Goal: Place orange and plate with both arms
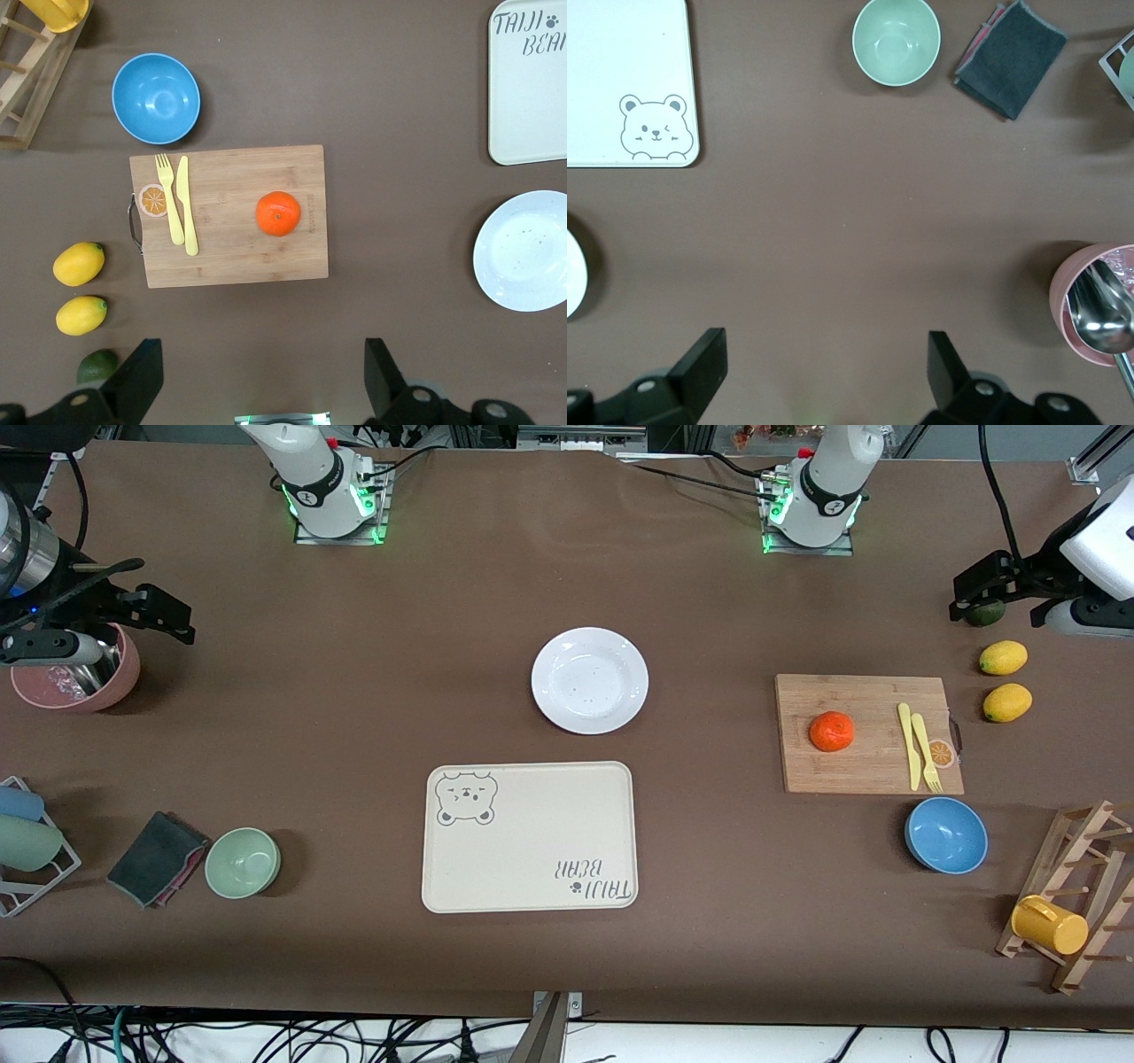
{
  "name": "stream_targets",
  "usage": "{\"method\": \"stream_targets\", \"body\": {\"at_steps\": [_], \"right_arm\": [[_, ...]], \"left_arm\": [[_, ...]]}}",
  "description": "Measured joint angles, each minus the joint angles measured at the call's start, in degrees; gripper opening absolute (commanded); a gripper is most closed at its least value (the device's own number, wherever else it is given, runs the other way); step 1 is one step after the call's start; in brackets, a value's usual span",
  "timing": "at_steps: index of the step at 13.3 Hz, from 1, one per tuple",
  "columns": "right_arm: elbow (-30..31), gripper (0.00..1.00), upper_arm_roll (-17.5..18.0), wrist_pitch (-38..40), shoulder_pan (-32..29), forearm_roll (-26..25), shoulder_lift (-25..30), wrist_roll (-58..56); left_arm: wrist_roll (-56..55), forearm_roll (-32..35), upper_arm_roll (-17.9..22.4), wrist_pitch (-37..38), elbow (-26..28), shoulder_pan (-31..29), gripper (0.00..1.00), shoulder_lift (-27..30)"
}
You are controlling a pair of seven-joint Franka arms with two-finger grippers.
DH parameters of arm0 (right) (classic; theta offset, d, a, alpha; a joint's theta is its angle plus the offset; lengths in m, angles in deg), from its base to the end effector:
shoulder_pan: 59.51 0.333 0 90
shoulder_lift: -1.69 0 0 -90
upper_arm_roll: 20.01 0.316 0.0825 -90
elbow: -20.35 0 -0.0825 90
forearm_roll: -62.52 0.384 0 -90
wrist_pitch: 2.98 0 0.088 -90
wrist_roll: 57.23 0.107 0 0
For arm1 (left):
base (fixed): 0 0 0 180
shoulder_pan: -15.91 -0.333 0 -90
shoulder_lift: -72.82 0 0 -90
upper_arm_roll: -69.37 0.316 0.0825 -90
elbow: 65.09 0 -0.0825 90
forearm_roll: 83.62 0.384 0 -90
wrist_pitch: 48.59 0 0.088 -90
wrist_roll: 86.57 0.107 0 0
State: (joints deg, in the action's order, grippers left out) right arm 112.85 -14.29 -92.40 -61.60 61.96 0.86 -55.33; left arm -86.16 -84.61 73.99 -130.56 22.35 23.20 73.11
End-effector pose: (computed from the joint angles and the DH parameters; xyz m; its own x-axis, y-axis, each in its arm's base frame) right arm 0.5547 0.0337 0.5951 0.9972 0.0300 -0.0678 0.0308 -0.9995 0.0106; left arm 0.5376 -0.0270 0.6364 0.9944 -0.0560 -0.0902 -0.0546 -0.9983 0.0183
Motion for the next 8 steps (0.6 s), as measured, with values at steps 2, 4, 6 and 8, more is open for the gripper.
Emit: {"method": "stream_targets", "body": {"at_steps": [2,4,6,8], "right_arm": [[0.00,1.00,0.00,0.10,0.00,0.00,0.00,0.00],[0.00,1.00,0.00,0.44,0.00,0.00,0.00,0.00],[0.00,1.00,0.00,0.61,0.00,0.00,0.00,0.00],[0.00,1.00,0.00,0.66,0.00,0.00,0.00,0.00]], "left_arm": [[0.00,0.00,-0.06,0.00,-0.09,0.00,1.00,0.00],[0.00,0.00,-0.08,-0.09,-0.16,0.00,1.00,0.00],[0.00,0.00,-0.08,-0.37,-0.14,0.00,1.00,-0.01],[0.00,0.00,-0.08,-1.36,0.85,0.00,1.00,-0.33]]}}
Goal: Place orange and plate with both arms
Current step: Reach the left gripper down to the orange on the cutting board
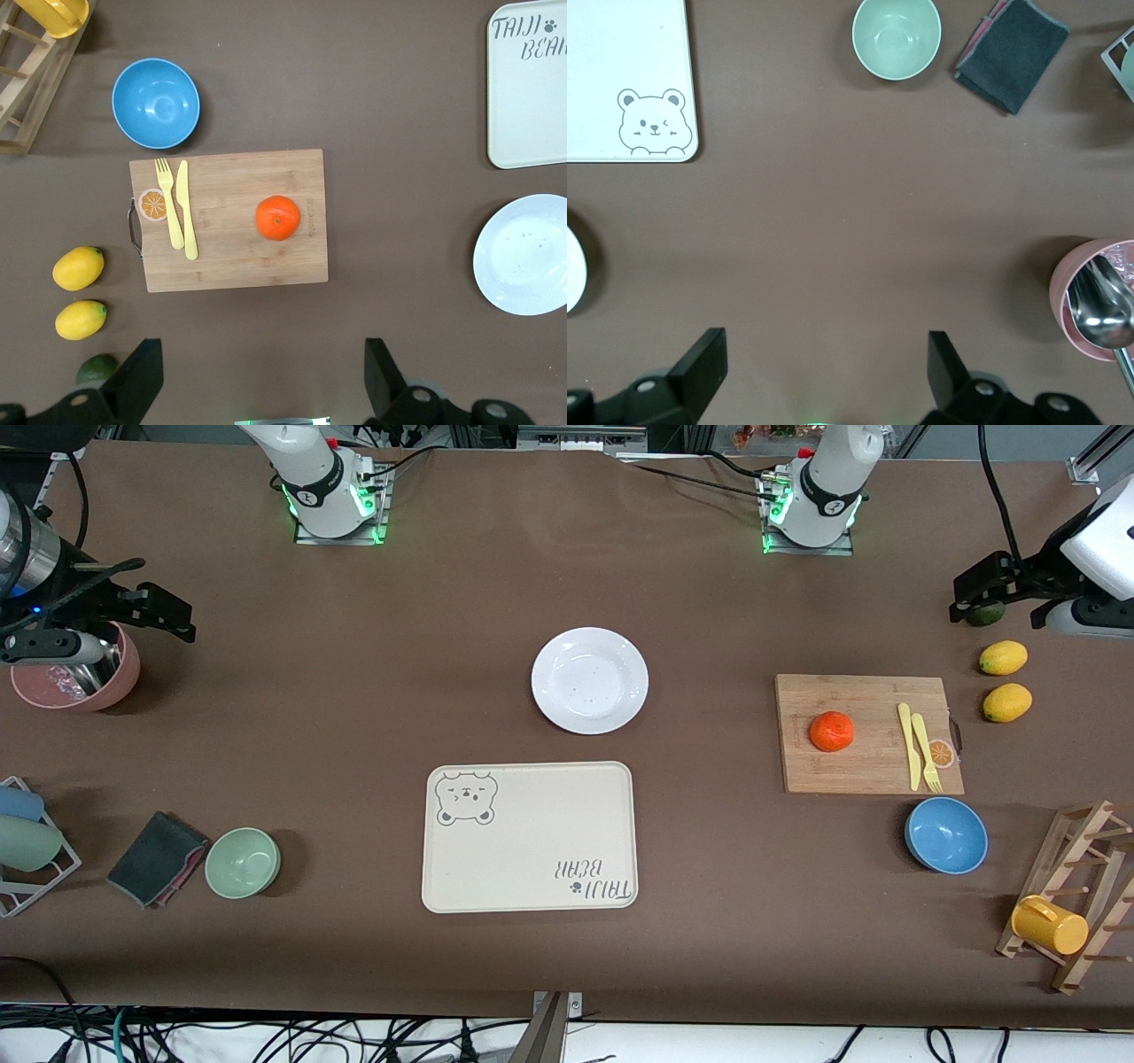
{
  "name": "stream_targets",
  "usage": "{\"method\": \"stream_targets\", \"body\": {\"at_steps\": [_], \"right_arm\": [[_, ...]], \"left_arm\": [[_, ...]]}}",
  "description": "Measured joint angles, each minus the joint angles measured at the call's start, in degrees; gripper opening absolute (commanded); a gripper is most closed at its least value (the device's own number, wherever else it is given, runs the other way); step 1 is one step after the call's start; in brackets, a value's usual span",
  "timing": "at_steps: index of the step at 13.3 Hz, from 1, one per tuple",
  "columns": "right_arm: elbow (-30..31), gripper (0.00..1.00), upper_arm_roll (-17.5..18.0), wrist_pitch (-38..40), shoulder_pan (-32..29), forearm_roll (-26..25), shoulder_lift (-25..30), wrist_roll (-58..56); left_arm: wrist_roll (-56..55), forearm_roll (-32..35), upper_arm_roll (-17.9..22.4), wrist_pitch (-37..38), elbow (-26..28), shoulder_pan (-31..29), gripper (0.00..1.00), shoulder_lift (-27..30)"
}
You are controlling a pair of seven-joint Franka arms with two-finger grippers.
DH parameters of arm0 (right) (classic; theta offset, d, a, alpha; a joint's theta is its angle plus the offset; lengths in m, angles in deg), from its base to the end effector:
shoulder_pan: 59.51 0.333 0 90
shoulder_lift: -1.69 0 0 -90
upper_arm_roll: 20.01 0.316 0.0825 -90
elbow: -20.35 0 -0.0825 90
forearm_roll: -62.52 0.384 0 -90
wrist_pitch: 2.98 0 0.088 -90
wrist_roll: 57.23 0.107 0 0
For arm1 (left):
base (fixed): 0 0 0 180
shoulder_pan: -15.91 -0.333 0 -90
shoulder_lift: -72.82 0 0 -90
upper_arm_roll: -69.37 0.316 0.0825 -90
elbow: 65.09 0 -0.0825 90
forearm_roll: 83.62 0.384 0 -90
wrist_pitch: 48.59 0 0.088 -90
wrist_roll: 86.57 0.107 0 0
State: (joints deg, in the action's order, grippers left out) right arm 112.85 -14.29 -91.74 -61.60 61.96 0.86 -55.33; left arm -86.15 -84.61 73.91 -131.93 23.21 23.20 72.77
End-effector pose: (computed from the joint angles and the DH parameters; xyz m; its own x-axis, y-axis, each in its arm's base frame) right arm 0.5534 0.0337 0.5942 0.9964 0.0299 -0.0793 0.0308 -0.9995 0.0109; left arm 0.5418 -0.0281 0.6282 0.9946 -0.0571 -0.0872 -0.0558 -0.9983 0.0178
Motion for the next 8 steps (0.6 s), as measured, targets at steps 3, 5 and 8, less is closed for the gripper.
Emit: {"method": "stream_targets", "body": {"at_steps": [3,5,8], "right_arm": [[0.00,1.00,0.00,0.07,0.00,0.00,0.00,0.00],[-0.01,1.00,0.00,0.08,0.00,0.00,0.00,0.00],[-0.01,1.00,0.39,0.08,0.00,0.00,0.00,0.01]], "left_arm": [[0.00,0.00,0.05,-5.36,7.13,-0.40,1.00,-1.82],[0.00,0.00,0.05,-7.23,10.76,-1.13,1.00,-3.60],[0.00,0.00,0.00,-11.47,13.68,-1.29,1.00,-6.16]]}}
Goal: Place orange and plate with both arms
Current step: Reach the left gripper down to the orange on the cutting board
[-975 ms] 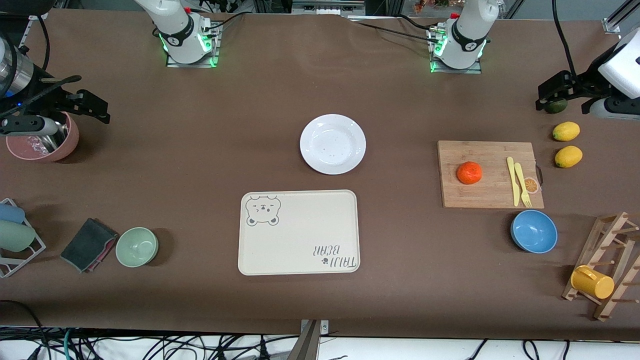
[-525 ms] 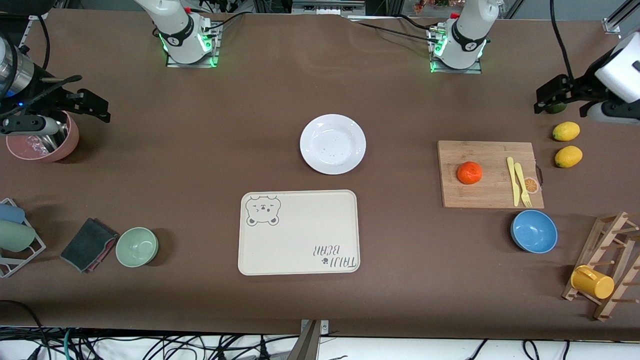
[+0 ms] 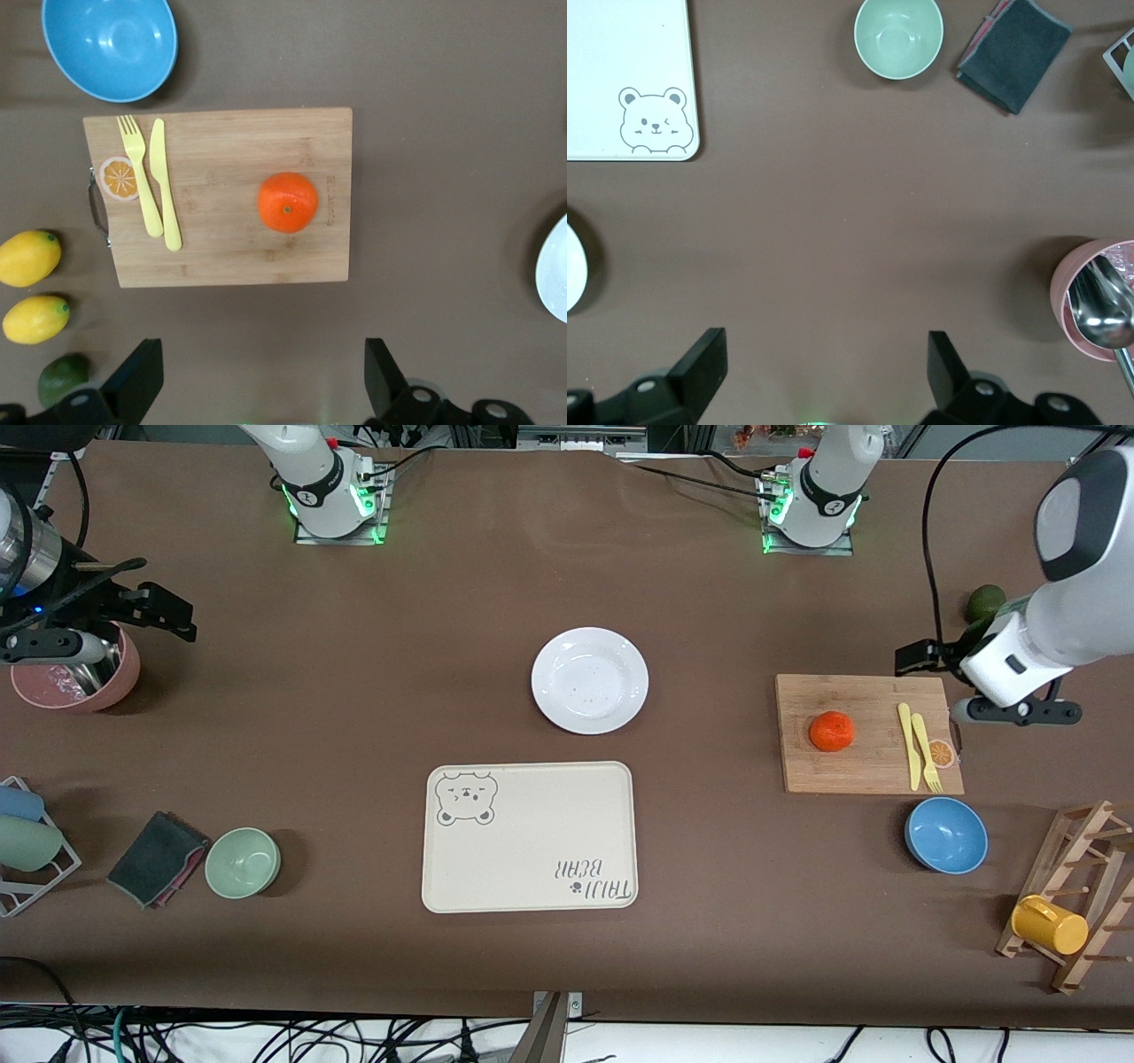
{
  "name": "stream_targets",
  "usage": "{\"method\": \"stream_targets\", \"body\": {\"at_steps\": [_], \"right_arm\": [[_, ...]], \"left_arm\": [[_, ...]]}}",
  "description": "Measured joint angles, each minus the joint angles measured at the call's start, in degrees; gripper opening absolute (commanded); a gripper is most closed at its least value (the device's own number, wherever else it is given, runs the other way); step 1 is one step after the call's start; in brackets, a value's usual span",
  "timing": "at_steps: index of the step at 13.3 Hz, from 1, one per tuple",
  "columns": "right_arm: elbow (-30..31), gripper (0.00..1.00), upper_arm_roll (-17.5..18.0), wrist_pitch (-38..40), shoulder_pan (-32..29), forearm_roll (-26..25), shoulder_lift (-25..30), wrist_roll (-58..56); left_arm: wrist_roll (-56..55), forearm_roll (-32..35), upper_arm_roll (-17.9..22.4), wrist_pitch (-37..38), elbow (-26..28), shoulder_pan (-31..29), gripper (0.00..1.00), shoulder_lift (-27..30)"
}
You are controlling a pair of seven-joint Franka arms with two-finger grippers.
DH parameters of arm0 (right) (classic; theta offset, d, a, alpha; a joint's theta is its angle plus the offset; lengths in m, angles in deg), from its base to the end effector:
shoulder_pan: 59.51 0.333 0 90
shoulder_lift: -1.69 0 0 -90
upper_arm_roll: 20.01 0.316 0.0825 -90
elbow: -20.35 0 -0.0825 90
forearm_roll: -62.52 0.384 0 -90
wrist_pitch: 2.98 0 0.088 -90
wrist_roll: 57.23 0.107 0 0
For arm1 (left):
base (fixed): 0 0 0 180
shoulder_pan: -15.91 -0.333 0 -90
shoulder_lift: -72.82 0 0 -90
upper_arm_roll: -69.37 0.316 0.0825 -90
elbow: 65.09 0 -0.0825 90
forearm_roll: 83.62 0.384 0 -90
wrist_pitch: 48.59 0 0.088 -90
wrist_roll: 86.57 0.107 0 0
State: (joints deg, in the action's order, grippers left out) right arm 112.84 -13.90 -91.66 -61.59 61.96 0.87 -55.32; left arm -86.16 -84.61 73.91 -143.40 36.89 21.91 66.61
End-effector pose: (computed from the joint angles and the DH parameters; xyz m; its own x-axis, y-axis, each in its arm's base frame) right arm 0.5529 0.0375 0.5943 0.9961 0.0367 -0.0803 0.0376 -0.9992 0.0109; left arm 0.5673 -0.0176 0.4725 0.9725 -0.0290 -0.2310 -0.0275 -0.9996 0.0095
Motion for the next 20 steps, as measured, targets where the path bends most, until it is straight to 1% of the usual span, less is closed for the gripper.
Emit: {"method": "stream_targets", "body": {"at_steps": [2,7,10,13,20], "right_arm": [[0.00,1.00,0.27,0.00,0.00,0.00,0.00,0.03],[0.00,1.00,0.29,0.01,0.00,0.00,0.00,0.03],[0.00,1.00,0.30,0.02,0.00,0.00,0.00,0.03],[0.00,1.00,0.30,1.19,-0.01,0.00,0.00,0.06],[0.00,1.00,0.30,1.66,-0.02,0.00,0.00,0.08]], "left_arm": [[-0.46,0.00,-0.01,-5.98,4.42,0.00,1.00,-1.08],[-3.55,0.00,-0.26,-22.40,17.65,0.25,1.00,-1.86],[-5.83,-0.01,-0.27,-31.44,23.32,0.28,1.00,-3.03],[-9.74,-0.01,-0.33,-36.96,26.08,0.68,1.00,-4.76],[-13.23,-0.20,-0.51,-44.81,26.59,1.83,1.00,-10.17]]}}
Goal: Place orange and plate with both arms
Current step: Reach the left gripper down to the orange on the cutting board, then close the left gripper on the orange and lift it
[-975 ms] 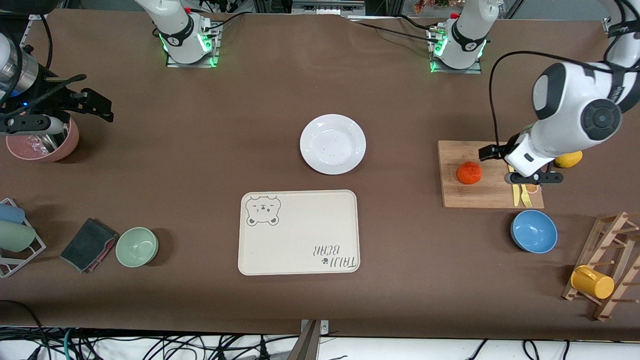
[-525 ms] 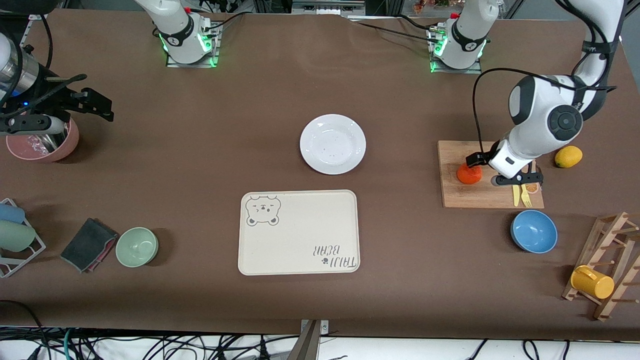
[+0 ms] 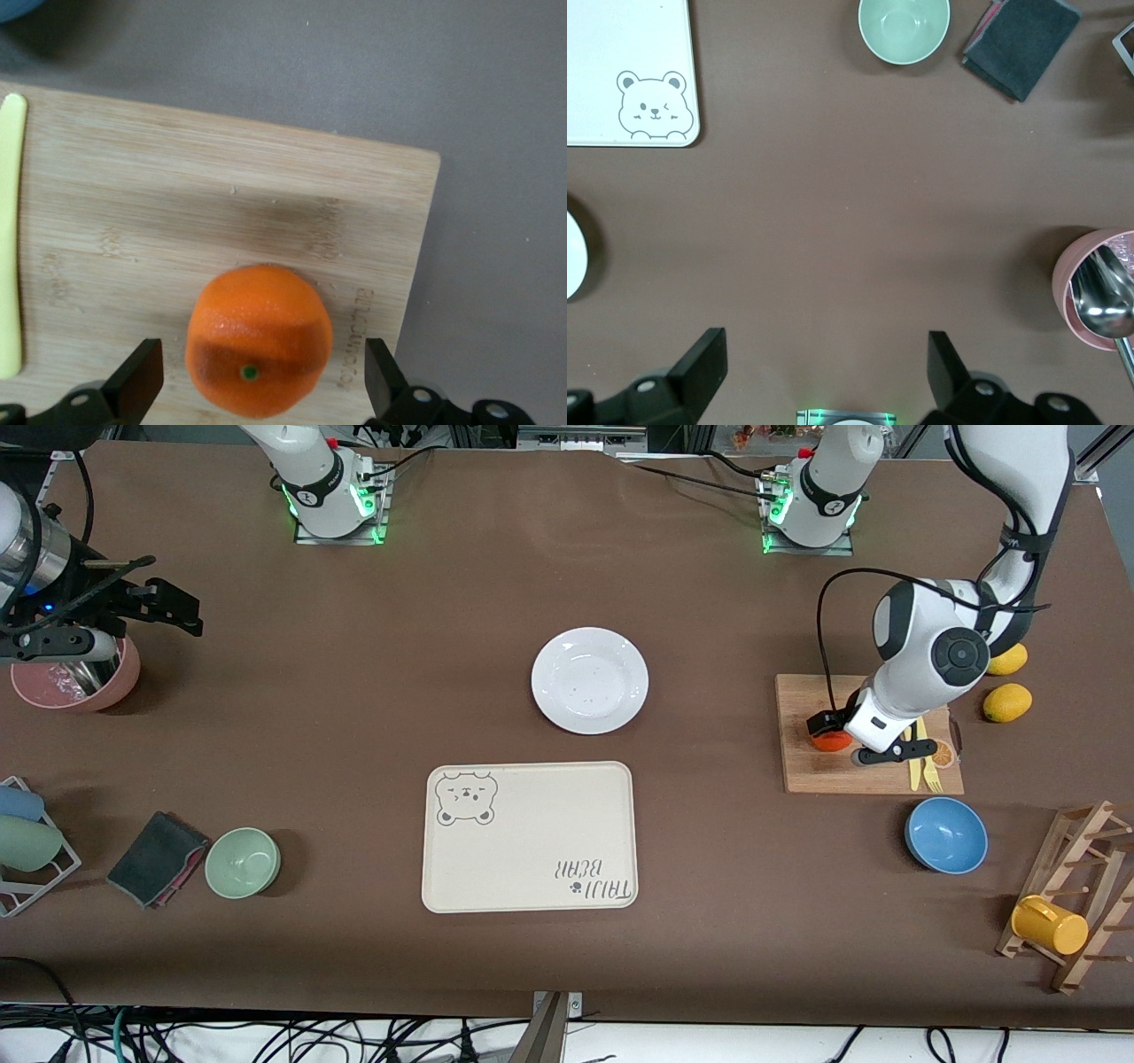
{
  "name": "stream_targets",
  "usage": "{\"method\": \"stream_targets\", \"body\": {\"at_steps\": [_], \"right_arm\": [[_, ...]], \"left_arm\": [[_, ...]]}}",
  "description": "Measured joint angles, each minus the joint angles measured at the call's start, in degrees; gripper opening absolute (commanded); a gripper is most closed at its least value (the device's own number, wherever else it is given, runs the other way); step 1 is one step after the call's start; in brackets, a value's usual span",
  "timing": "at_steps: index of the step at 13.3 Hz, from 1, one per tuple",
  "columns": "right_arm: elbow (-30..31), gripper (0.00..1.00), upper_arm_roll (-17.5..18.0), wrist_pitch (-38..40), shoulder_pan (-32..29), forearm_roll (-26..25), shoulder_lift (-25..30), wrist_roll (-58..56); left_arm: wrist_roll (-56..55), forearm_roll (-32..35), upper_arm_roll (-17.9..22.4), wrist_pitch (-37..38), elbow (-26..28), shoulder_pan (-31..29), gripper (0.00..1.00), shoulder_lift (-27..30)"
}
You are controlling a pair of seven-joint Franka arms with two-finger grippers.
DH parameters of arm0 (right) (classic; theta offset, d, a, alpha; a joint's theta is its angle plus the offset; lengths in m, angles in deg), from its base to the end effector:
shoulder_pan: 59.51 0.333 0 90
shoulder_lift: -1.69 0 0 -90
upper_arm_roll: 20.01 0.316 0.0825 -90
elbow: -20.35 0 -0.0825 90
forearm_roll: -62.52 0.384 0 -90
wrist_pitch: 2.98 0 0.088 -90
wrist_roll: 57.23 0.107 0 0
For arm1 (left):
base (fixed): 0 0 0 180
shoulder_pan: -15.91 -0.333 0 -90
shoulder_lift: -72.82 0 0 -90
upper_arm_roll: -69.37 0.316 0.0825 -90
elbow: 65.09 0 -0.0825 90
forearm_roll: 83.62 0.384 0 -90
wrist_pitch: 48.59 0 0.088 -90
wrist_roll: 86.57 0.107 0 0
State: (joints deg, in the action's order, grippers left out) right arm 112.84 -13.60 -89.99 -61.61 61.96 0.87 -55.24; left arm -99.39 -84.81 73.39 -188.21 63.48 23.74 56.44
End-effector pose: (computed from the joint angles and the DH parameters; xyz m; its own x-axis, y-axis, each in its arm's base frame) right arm 0.5494 0.0399 0.5920 0.9932 0.0397 -0.1093 0.0412 -0.9991 0.0120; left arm 0.5329 -0.0350 0.2316 0.9813 0.1715 -0.0880 0.1696 -0.9851 -0.0280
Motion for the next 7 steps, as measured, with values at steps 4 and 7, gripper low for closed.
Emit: {"method": "stream_targets", "body": {"at_steps": [4,7], "right_arm": [[0.00,1.00,0.00,0.05,0.00,0.00,0.00,0.00],[0.00,1.00,0.00,0.07,0.00,0.00,0.00,0.00]], "left_arm": [[-0.14,0.00,0.00,-2.37,0.01,0.00,0.77,-2.21],[-0.16,0.00,0.00,-3.23,0.01,0.00,0.21,-2.99]]}}
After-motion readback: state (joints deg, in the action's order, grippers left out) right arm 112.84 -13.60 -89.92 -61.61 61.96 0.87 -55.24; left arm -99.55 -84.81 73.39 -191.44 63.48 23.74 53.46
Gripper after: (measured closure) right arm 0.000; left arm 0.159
